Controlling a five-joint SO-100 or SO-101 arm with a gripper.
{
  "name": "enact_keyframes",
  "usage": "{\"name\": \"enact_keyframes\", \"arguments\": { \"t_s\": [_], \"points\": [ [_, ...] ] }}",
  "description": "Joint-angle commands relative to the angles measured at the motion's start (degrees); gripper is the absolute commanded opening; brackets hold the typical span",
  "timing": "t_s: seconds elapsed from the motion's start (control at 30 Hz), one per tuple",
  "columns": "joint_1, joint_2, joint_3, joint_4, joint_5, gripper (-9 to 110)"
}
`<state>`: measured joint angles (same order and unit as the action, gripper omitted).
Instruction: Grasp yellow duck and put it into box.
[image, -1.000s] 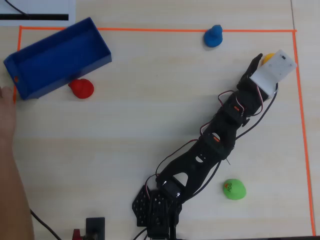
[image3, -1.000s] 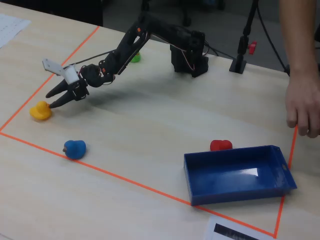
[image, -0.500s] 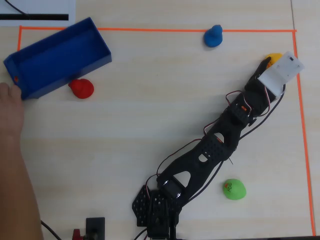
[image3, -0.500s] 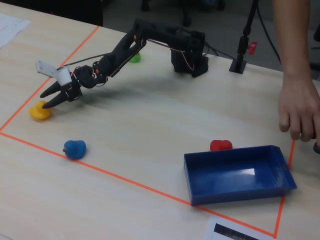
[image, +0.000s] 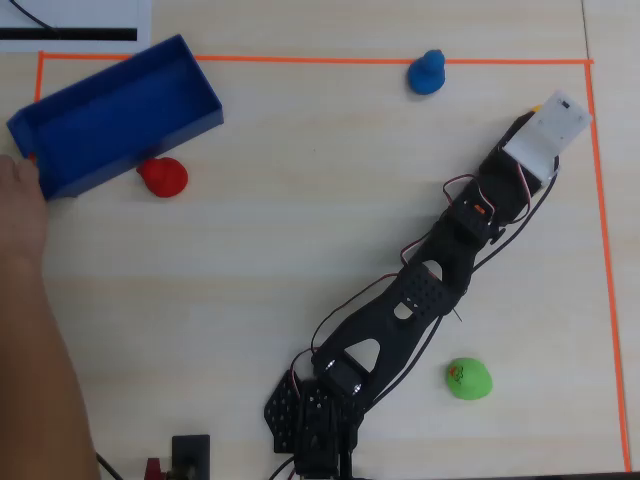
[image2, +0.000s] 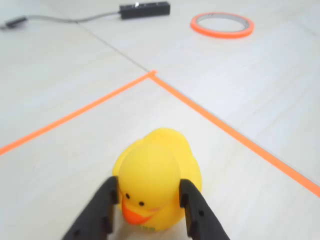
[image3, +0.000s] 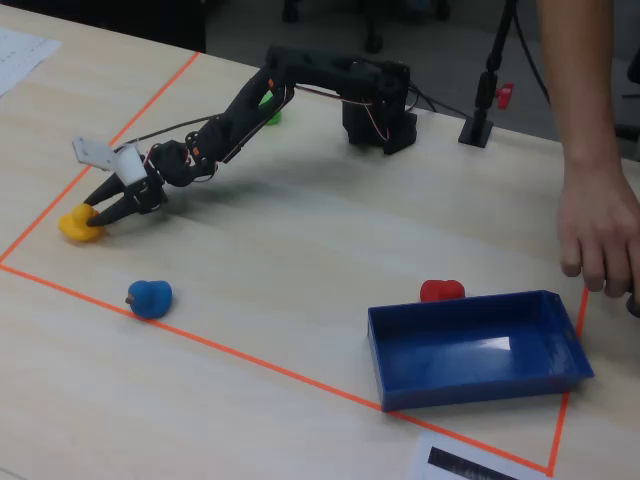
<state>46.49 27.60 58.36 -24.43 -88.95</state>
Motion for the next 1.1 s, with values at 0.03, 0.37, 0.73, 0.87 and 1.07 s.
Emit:
{"name": "enact_keyframes", "arguments": {
  "t_s": [0.03,0.37,0.73,0.87,1.07],
  "points": [
    [-0.53,0.79,-3.78,-0.26,-3.34,0],
    [0.88,4.22,-2.29,-0.79,1.67,0],
    [-2.37,35.60,23.47,21.97,18.81,0],
    [-5.80,51.94,37.88,33.93,22.32,0],
    [-11.87,77.70,69.35,37.35,22.94,0]
  ]
}}
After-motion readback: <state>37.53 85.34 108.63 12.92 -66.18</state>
